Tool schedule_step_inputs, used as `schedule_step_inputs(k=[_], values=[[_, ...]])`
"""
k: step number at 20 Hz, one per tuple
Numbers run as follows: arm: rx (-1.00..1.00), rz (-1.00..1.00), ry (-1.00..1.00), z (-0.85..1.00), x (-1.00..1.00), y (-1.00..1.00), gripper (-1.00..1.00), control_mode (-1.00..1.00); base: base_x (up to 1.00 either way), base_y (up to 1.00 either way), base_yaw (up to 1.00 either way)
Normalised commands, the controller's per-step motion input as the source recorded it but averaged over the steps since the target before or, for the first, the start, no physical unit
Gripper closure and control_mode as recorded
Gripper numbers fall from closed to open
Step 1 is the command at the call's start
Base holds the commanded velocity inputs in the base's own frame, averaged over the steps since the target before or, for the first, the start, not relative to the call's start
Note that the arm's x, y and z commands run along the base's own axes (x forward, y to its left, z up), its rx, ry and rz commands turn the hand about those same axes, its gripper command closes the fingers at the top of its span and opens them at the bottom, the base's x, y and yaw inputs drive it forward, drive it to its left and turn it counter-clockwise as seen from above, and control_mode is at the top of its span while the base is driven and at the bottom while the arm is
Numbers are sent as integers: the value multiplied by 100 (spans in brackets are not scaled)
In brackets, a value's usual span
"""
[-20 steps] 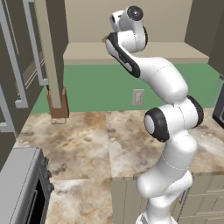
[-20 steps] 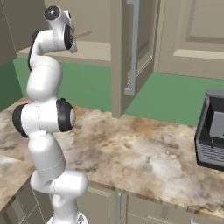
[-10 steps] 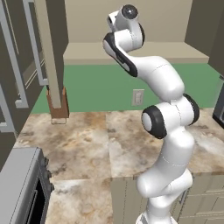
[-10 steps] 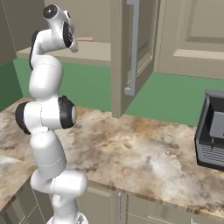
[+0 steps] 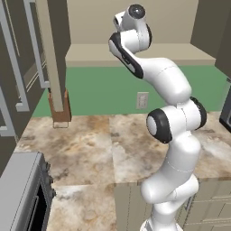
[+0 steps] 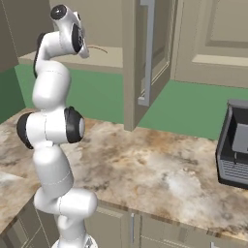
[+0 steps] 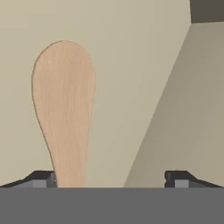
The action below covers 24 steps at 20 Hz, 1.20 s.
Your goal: Organize the utensils by type. Pick up the wooden spoons from the counter and place them in the open cabinet. Then pick up the metallic utensils from the counter and place them in the open drawer.
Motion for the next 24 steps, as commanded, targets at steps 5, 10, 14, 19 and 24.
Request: schedule_step_inputs(k=[5,10,14,19,24], values=[[0,0,-1,-2,38,-6,-100,-100,0,0,0],[0,0,-2,-6,38,-3,-100,-100,0,0,0],[0,0,-1,-10,-8,-14,-100,-100,0,0,0],[0,0,-1,-23,-23,-20,-100,-100,0,0,0],[0,0,0,-30,-19,-17,-100,-100,0,0,0]])
